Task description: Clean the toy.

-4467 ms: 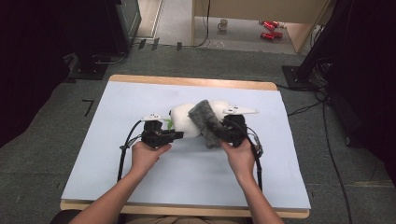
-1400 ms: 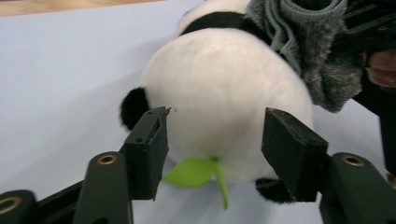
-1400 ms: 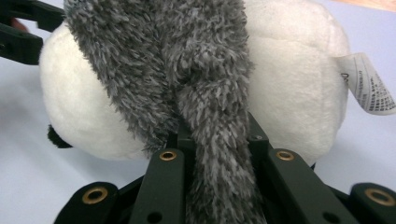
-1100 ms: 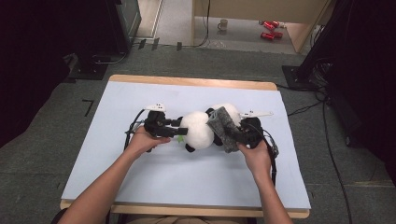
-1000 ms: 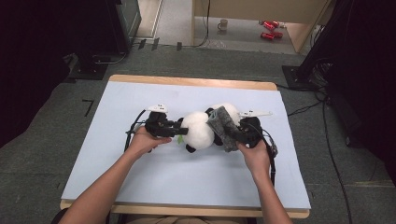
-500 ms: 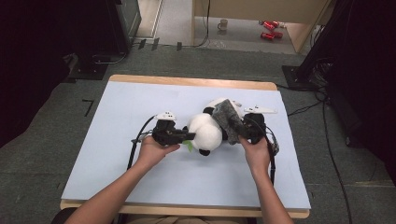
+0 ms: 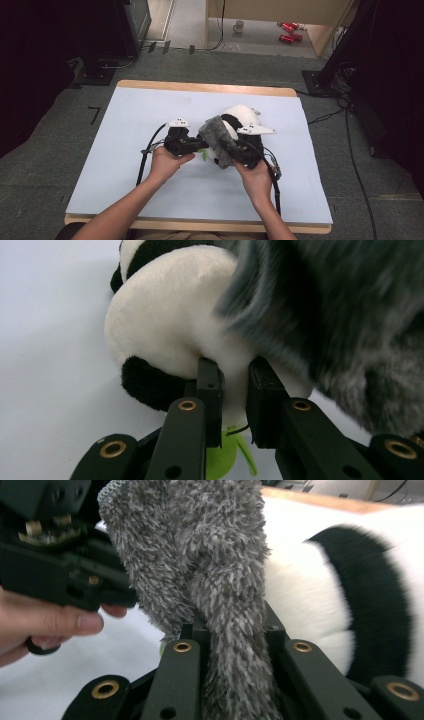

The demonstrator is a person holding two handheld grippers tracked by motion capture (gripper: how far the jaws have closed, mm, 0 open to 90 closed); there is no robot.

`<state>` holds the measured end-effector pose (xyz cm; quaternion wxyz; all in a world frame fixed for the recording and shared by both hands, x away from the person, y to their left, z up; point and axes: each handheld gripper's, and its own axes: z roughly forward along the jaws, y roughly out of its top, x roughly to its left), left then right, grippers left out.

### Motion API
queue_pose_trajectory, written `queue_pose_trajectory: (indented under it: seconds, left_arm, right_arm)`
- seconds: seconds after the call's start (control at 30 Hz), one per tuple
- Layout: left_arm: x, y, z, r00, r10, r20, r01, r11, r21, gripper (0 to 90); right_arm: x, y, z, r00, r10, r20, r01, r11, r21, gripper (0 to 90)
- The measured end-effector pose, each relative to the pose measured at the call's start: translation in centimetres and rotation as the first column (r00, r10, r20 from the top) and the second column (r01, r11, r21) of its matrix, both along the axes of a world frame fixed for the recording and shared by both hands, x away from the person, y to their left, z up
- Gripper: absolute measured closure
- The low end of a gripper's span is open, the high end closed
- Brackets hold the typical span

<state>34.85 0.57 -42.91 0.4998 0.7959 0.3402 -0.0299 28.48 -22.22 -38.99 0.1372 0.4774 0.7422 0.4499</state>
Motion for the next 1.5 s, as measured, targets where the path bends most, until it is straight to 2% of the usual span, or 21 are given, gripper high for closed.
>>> queue_pose_trajectory:
  seconds: [0.1, 0.23, 0.33, 0.43, 0.63, 0.87, 0.97, 1.03, 1.17, 1.23, 1.37, 1.5]
  left_arm:
    - [0.1, 0.2, -0.3, 0.9998, 0.007, -0.020, -0.008, 0.9998, -0.016, 79.4]
    - [0.2, 0.3, -0.2, 0.9996, 0.009, -0.026, -0.009, 0.9997, -0.021, 79.4]
    - [0.2, 0.4, -0.4, 0.9994, 0.007, -0.033, -0.008, 0.9998, -0.017, 79.4]
    - [0.3, 0.4, -0.5, 0.9993, 0.005, -0.038, -0.005, 0.9999, -0.014, 79.5]
    - [0.4, 0.5, -0.7, 0.9992, 0.009, -0.039, -0.009, 0.9999, -0.005, 79.6]
    - [0.5, 0.7, -0.7, 0.9993, 0.015, -0.034, -0.015, 0.9999, 0.002, 79.5]
    - [0.6, 0.7, -0.8, 0.9993, 0.020, -0.032, -0.020, 0.9998, 0.002, 79.5]
    - [0.6, 0.7, -0.8, 0.9997, 0.017, -0.014, -0.017, 0.9997, 0.017, 79.4]
    - [0.6, 0.8, -0.7, 0.9998, 0.020, 0.006, -0.020, 0.9995, 0.023, 79.2]
    - [0.7, 0.9, -0.7, 0.9998, 0.020, 0.008, -0.020, 0.9996, 0.021, 79.2]
    - [0.7, 0.9, -0.9, 0.9997, 0.022, 0.012, -0.023, 0.9994, 0.027, 79.2]
    - [0.5, 0.8, -0.9, 0.9997, 0.021, 0.013, -0.022, 0.9993, 0.031, 79.2]
  right_arm:
    - [-0.2, 0.5, -0.6, 0.9999, 0.015, -0.007, -0.015, 1.000, -0.001, 77.6]
    - [-0.8, 1.7, -1.7, 0.9978, 0.059, -0.030, -0.060, 0.998, -0.027, 77.8]
    - [-1.2, 2.3, -2.4, 0.9973, 0.074, -0.006, -0.074, 0.995, -0.065, 77.8]
    - [-1.4, 2.3, -2.9, 0.9969, 0.079, 0.005, -0.078, 0.994, -0.070, 77.8]
    - [-1.8, 2.4, -4.3, 0.9960, 0.089, -0.004, -0.089, 0.992, -0.089, 77.8]
    - [-1.9, 2.7, -5.4, 0.9937, 0.101, -0.047, -0.106, 0.988, -0.115, 77.8]
    - [-1.7, 2.8, -5.9, 0.9891, 0.113, -0.094, -0.125, 0.984, -0.127, 77.8]
    - [-1.6, 2.9, -6.2, 0.9875, 0.122, -0.100, -0.135, 0.981, -0.141, 77.7]
    - [-1.5, 2.7, -5.6, 0.9847, 0.136, -0.109, -0.151, 0.978, -0.144, 77.4]
    - [-1.6, 2.4, -4.8, 0.9886, 0.118, -0.093, -0.131, 0.982, -0.139, 77.4]
    - [-1.6, 1.5, -3.0, 0.9960, 0.085, -0.028, -0.088, 0.987, -0.132, 77.6]
    - [-1.6, 0.5, -1.4, 0.9985, 0.047, 0.030, -0.043, 0.993, -0.112, 77.7]
